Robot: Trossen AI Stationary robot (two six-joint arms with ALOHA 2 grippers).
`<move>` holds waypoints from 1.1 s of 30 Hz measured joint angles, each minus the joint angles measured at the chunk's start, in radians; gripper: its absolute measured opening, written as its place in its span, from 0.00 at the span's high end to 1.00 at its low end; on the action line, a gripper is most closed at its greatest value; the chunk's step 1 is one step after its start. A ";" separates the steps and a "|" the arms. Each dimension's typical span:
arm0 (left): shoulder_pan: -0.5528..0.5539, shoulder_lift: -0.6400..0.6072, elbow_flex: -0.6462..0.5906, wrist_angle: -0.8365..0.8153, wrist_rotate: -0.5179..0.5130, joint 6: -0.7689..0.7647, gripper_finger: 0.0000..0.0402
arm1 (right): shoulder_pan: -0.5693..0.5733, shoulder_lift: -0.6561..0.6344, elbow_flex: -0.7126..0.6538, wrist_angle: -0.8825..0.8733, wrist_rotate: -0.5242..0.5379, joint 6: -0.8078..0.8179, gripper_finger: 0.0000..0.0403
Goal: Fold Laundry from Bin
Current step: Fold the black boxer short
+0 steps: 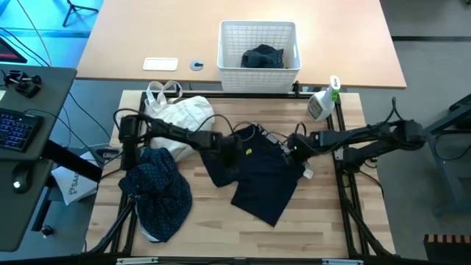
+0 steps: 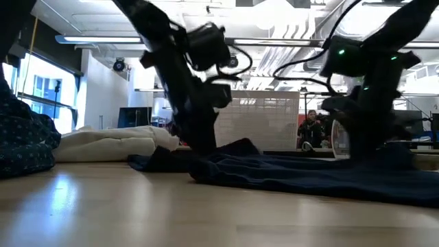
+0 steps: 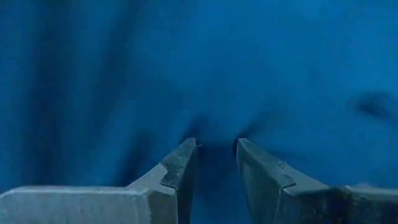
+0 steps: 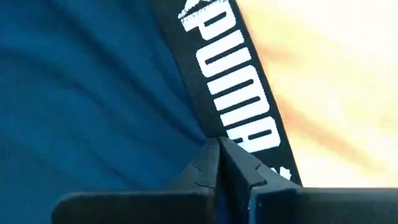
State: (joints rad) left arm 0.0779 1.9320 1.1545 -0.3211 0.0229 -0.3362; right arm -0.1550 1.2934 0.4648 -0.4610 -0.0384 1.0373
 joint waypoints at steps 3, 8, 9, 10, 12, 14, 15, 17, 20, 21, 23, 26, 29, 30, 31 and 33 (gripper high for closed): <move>0.057 0.020 0.025 0.023 -0.047 0.136 0.75 | 0.150 -0.033 -0.003 -0.033 -0.016 0.262 0.97; 0.143 0.011 0.113 -0.039 -0.062 0.350 0.75 | 0.426 -0.063 0.059 -0.062 0.085 0.595 0.98; 0.154 0.003 0.136 -0.076 -0.062 0.369 0.75 | 0.456 -0.071 0.084 -0.102 0.111 0.630 0.99; 0.163 -0.004 0.164 -0.112 -0.062 0.377 0.75 | 0.477 -0.078 0.111 -0.156 0.129 0.650 0.99; 0.170 -0.021 0.214 -0.190 -0.054 0.374 0.75 | 0.491 -0.088 0.168 -0.293 0.150 0.651 0.99; 0.164 -0.040 0.245 -0.267 0.000 0.328 0.75 | 0.475 -0.103 0.224 -0.359 0.169 0.564 0.99; 0.157 -0.049 0.250 -0.278 0.040 0.294 0.75 | 0.455 -0.109 0.241 -0.354 0.168 0.487 0.99; 0.130 -0.059 0.250 -0.326 0.136 0.210 0.75 | 0.389 -0.111 0.251 -0.296 0.130 0.316 1.00; 0.072 -0.056 0.238 -0.412 0.177 0.130 0.75 | 0.235 -0.083 0.226 -0.107 0.045 0.065 1.00; 0.050 -0.053 0.218 -0.416 0.165 0.102 0.75 | 0.180 -0.064 0.210 -0.045 0.017 -0.005 1.00; 0.004 -0.048 0.171 -0.408 0.122 0.032 0.75 | 0.075 -0.003 0.188 0.047 -0.029 -0.130 1.00; -0.056 -0.047 0.078 -0.327 0.064 -0.059 0.75 | -0.053 0.111 0.187 0.174 -0.062 -0.294 1.00; -0.083 -0.046 -0.011 -0.205 0.017 -0.101 0.75 | -0.145 0.235 0.187 0.288 -0.080 -0.391 1.00; -0.081 -0.046 -0.036 -0.171 -0.001 -0.104 0.75 | -0.170 0.266 0.187 0.304 -0.080 -0.410 1.00; -0.075 -0.045 -0.054 -0.125 -0.028 -0.104 0.75 | -0.192 0.286 0.190 0.318 -0.090 -0.410 1.00; -0.051 -0.045 -0.078 -0.080 -0.067 -0.063 0.75 | -0.226 0.308 0.197 0.309 -0.069 -0.375 1.00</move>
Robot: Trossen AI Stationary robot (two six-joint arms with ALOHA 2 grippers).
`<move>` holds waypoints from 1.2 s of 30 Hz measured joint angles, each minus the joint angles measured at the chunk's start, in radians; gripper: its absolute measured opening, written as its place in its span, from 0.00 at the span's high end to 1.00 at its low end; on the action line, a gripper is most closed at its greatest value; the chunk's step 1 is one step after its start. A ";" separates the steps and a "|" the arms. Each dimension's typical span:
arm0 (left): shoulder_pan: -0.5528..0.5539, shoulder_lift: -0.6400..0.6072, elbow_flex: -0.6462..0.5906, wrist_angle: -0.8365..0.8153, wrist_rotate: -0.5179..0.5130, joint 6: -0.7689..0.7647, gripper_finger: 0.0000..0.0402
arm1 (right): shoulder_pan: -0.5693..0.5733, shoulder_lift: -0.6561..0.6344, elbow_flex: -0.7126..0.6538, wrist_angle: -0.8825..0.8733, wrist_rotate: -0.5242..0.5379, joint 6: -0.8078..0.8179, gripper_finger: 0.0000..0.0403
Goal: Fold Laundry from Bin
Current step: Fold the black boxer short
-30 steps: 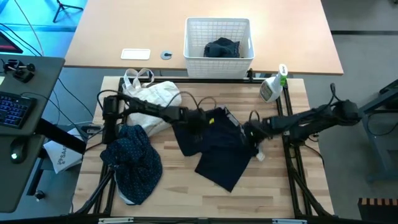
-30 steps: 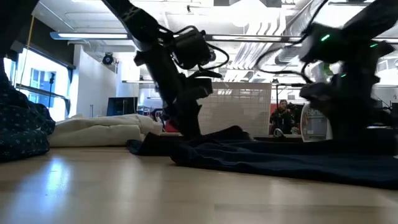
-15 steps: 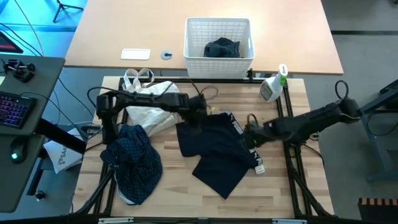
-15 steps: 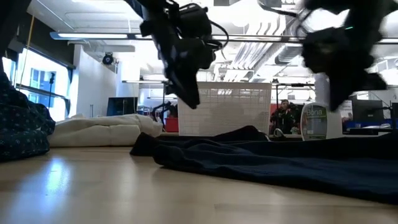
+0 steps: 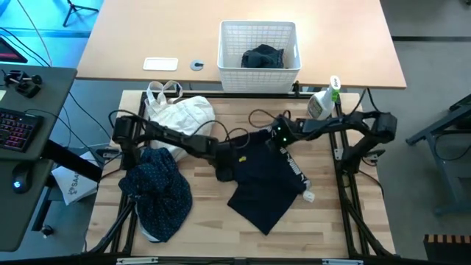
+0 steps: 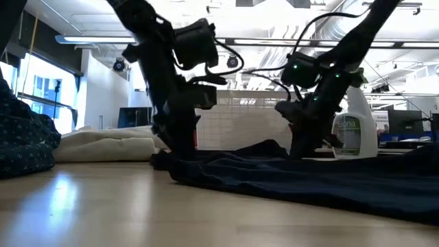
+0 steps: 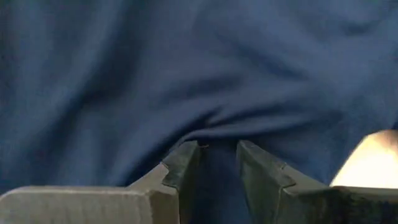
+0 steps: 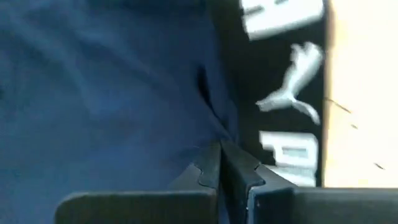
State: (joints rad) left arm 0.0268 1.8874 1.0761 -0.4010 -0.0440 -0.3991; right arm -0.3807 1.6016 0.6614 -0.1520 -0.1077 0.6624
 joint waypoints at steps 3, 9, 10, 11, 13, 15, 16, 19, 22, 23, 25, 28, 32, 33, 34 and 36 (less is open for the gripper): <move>0.052 0.002 -0.006 0.027 -0.043 0.188 0.75 | -0.011 -0.031 0.001 -0.149 0.112 0.146 1.00; 0.177 0.010 0.058 0.055 -0.085 0.579 0.75 | 0.145 -0.183 -0.012 -0.451 0.247 0.338 1.00; 0.194 0.009 0.074 0.051 -0.086 0.607 0.75 | 0.172 -0.210 -0.012 -0.472 0.264 0.371 1.00; 0.208 0.009 0.091 0.035 -0.088 0.624 0.75 | 0.194 -0.235 -0.010 -0.484 0.282 0.402 1.00; 0.229 0.008 0.129 -0.039 -0.086 0.636 0.75 | 0.223 -0.272 -0.008 -0.522 0.295 0.434 1.00; 0.238 0.007 0.173 -0.113 -0.078 0.633 0.75 | 0.229 -0.293 -0.009 -0.524 0.293 0.409 1.00; 0.239 0.005 0.193 -0.145 -0.067 0.625 0.75 | 0.225 -0.301 -0.009 -0.518 0.294 0.387 1.00; 0.220 0.004 0.244 -0.256 0.046 0.578 0.75 | 0.180 -0.290 -0.008 -0.514 0.282 0.301 1.00; 0.169 0.003 0.267 -0.300 0.233 0.525 0.75 | 0.109 -0.233 -0.008 -0.495 0.273 0.192 1.00; 0.143 0.003 0.268 -0.305 0.292 0.508 0.75 | 0.085 -0.208 -0.008 -0.478 0.272 0.147 1.00; 0.086 -0.001 0.265 -0.316 0.387 0.475 0.75 | 0.030 -0.154 -0.008 -0.415 0.270 0.039 1.00; -0.014 -0.005 0.266 -0.305 0.424 0.410 0.75 | -0.055 -0.099 0.004 -0.312 0.290 -0.107 1.00; -0.128 -0.004 0.261 -0.228 0.379 0.289 0.75 | -0.119 -0.105 0.060 -0.344 0.316 -0.187 1.00; -0.150 -0.003 0.254 -0.181 0.343 0.251 0.75 | -0.123 -0.125 0.085 -0.348 0.313 -0.199 1.00; -0.166 -0.002 0.241 -0.127 0.309 0.216 0.75 | -0.122 -0.151 0.110 -0.353 0.298 -0.212 1.00; -0.187 0.001 0.207 -0.033 0.268 0.147 0.75 | -0.103 -0.201 0.144 -0.395 0.230 -0.220 1.00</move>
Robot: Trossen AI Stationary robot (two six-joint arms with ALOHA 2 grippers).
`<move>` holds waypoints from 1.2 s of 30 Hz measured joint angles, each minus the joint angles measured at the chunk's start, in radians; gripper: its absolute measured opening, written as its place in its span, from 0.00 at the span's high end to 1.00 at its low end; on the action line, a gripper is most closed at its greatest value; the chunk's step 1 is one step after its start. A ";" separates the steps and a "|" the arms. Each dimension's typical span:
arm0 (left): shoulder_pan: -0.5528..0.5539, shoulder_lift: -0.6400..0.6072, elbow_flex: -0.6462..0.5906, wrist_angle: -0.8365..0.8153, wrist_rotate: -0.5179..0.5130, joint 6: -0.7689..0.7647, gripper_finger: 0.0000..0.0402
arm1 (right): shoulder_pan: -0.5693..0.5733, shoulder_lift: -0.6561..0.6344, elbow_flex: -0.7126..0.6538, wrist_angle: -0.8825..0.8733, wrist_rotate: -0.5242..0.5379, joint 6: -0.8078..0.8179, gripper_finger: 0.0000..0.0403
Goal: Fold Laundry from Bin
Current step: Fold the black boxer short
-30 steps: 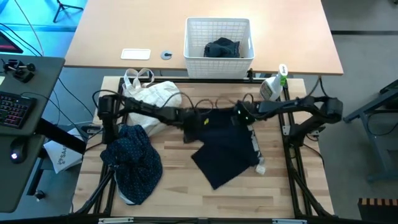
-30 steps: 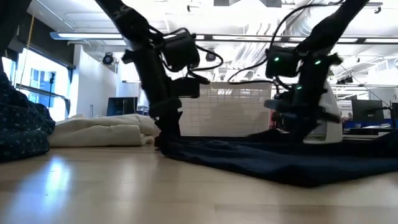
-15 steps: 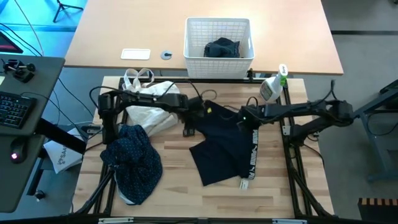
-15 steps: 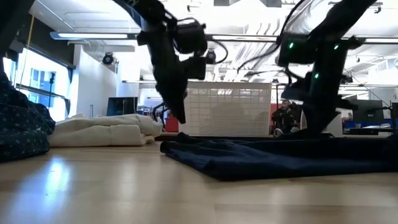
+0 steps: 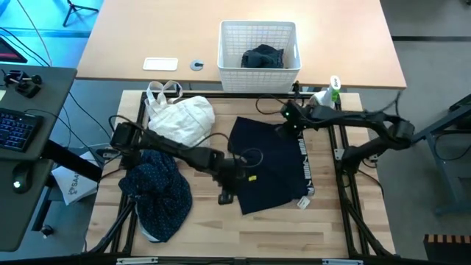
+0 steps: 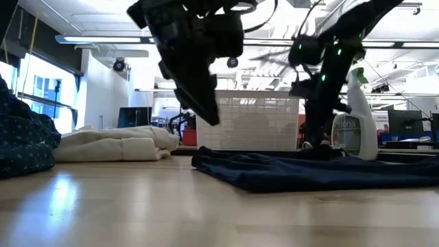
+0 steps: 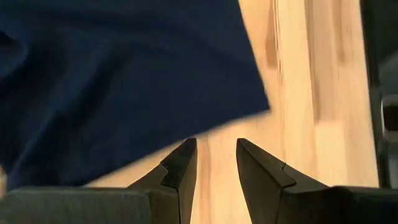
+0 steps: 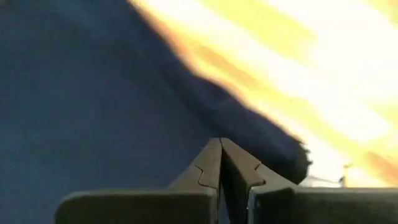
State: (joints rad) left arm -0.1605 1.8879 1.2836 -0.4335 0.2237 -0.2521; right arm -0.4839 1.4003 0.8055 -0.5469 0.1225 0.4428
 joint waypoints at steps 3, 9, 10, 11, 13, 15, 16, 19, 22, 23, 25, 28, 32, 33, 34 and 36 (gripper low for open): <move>-0.008 0.016 -0.045 0.184 -0.025 -0.114 0.75 | 0.068 -0.084 -0.001 -0.035 -0.139 -0.006 1.00; 0.006 0.130 -0.075 0.516 -0.032 -0.245 0.76 | 0.320 -0.255 -0.164 -0.053 -0.284 0.203 1.00; 0.006 0.160 -0.075 0.545 -0.032 -0.253 0.77 | 0.370 -0.282 -0.190 -0.053 -0.286 0.248 1.00; 0.005 0.191 -0.075 0.558 -0.025 -0.264 0.78 | 0.418 -0.303 -0.213 -0.055 -0.288 0.296 1.00; 0.000 0.234 -0.077 0.556 0.020 -0.282 0.80 | 0.504 -0.341 -0.250 -0.060 -0.277 0.377 1.00; 0.001 0.245 -0.069 0.507 0.106 -0.280 0.82 | 0.573 -0.376 -0.270 -0.064 -0.268 0.457 1.00; 0.000 0.243 -0.064 0.446 0.162 -0.285 0.83 | 0.604 -0.387 -0.277 -0.062 -0.266 0.490 1.00; -0.011 0.210 -0.064 0.303 0.263 -0.239 0.88 | 0.683 -0.403 -0.293 -0.076 -0.252 0.567 1.00; -0.021 0.148 -0.070 0.164 0.263 -0.187 0.92 | 0.746 -0.392 -0.305 -0.069 -0.234 0.615 1.00; -0.021 0.123 -0.070 0.132 0.263 -0.179 0.93 | 0.764 -0.382 -0.310 -0.055 -0.230 0.627 1.00; -0.017 0.076 -0.069 0.071 0.243 -0.178 0.94 | 0.802 -0.368 -0.323 0.015 -0.229 0.631 1.00; -0.016 0.030 -0.067 0.018 0.200 -0.189 0.95 | 0.853 -0.332 -0.356 0.213 -0.208 0.634 1.00; -0.024 0.017 -0.068 0.004 0.154 -0.203 0.95 | 0.892 -0.227 -0.386 0.421 -0.113 0.687 1.00; -0.026 0.024 -0.069 0.004 0.141 -0.207 0.95 | 0.895 -0.193 -0.389 0.445 -0.105 0.699 1.00; -0.026 0.032 -0.073 0.010 0.136 -0.207 0.95 | 0.897 -0.154 -0.390 0.459 -0.105 0.702 1.00; -0.029 0.053 -0.087 -0.008 0.129 -0.210 0.95 | 0.897 -0.080 -0.389 0.478 -0.120 0.700 1.00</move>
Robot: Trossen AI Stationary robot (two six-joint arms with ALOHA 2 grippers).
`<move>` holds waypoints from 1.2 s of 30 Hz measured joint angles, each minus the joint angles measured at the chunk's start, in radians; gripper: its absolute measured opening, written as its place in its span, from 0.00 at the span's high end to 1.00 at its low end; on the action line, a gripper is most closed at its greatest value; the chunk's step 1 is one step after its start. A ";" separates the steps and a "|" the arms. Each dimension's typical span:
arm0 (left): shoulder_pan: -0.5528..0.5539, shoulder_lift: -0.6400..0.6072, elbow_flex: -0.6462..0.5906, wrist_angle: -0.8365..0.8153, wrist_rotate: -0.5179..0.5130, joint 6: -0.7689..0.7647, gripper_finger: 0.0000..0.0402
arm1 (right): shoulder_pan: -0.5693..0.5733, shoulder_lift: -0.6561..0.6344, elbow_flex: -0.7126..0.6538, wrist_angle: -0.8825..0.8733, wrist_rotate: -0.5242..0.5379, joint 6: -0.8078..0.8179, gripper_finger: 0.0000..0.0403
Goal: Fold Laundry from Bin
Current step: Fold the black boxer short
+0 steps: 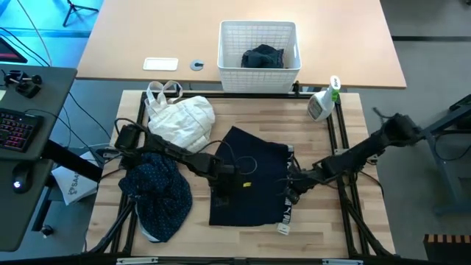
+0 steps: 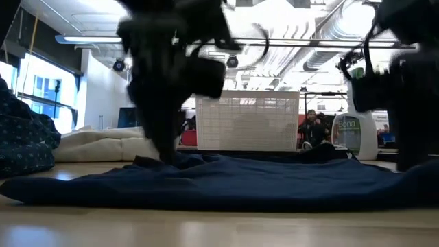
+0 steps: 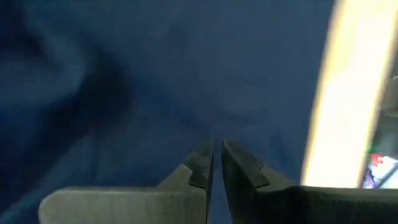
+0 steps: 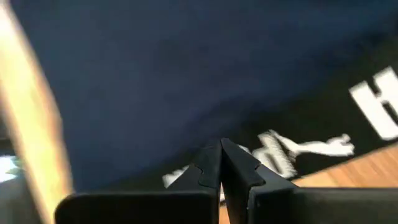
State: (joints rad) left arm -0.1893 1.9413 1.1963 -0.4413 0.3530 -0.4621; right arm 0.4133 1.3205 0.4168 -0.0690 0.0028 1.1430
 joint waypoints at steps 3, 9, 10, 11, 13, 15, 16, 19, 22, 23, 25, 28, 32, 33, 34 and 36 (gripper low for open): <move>-0.003 0.020 -0.032 -0.002 -0.005 -0.003 0.95 | -0.001 0.065 0.006 -0.016 -0.024 -0.051 1.00; -0.007 0.003 -0.065 -0.042 -0.025 0.004 0.95 | -0.056 0.000 0.006 -0.192 -0.041 -0.186 1.00; -0.003 0.001 -0.064 -0.042 -0.030 0.007 0.95 | -0.069 -0.028 0.003 -0.220 -0.031 -0.216 1.00; 0.000 0.001 -0.055 -0.047 -0.031 0.007 0.95 | -0.083 -0.054 0.001 -0.247 -0.020 -0.241 1.00; 0.004 -0.007 -0.041 -0.064 -0.046 0.011 0.95 | -0.114 -0.107 -0.001 -0.299 -0.003 -0.269 1.00; 0.012 -0.007 -0.016 -0.077 -0.057 0.010 0.95 | -0.139 -0.165 -0.003 -0.363 0.003 -0.264 1.00; 0.013 -0.011 -0.003 -0.081 -0.057 0.010 0.95 | -0.147 -0.191 -0.003 -0.374 0.002 -0.253 1.00; 0.012 -0.028 0.031 -0.093 -0.050 0.006 0.95 | -0.148 -0.264 0.003 -0.346 -0.041 -0.221 1.00; 0.002 -0.044 0.032 -0.076 -0.025 0.008 0.95 | -0.112 -0.289 0.005 -0.227 -0.083 -0.170 1.00; 0.000 -0.044 0.031 -0.058 -0.017 0.012 0.95 | -0.090 -0.289 0.005 -0.197 -0.084 -0.146 1.00; -0.010 -0.044 0.027 -0.035 -0.010 0.032 0.95 | -0.044 -0.264 0.006 -0.133 -0.082 -0.087 1.00; -0.028 -0.016 0.001 0.026 0.016 0.066 0.95 | 0.036 -0.202 0.006 -0.088 -0.063 -0.003 1.00; -0.043 0.010 -0.060 0.044 0.030 0.074 0.95 | 0.133 -0.074 0.006 -0.014 -0.043 0.087 1.00; -0.044 0.009 -0.072 0.036 0.029 0.076 0.95 | 0.147 -0.038 0.007 0.014 -0.038 0.103 1.00; -0.044 0.006 -0.076 0.007 0.036 0.084 0.95 | 0.160 -0.009 0.007 0.028 -0.037 0.113 1.00; -0.041 -0.003 -0.081 -0.056 0.041 0.109 0.95 | 0.172 0.039 0.013 0.019 -0.027 0.100 1.00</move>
State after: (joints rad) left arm -0.2304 1.9378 1.1149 -0.4968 0.3942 -0.3532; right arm 0.5854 1.3592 0.4299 -0.0504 -0.0245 1.2429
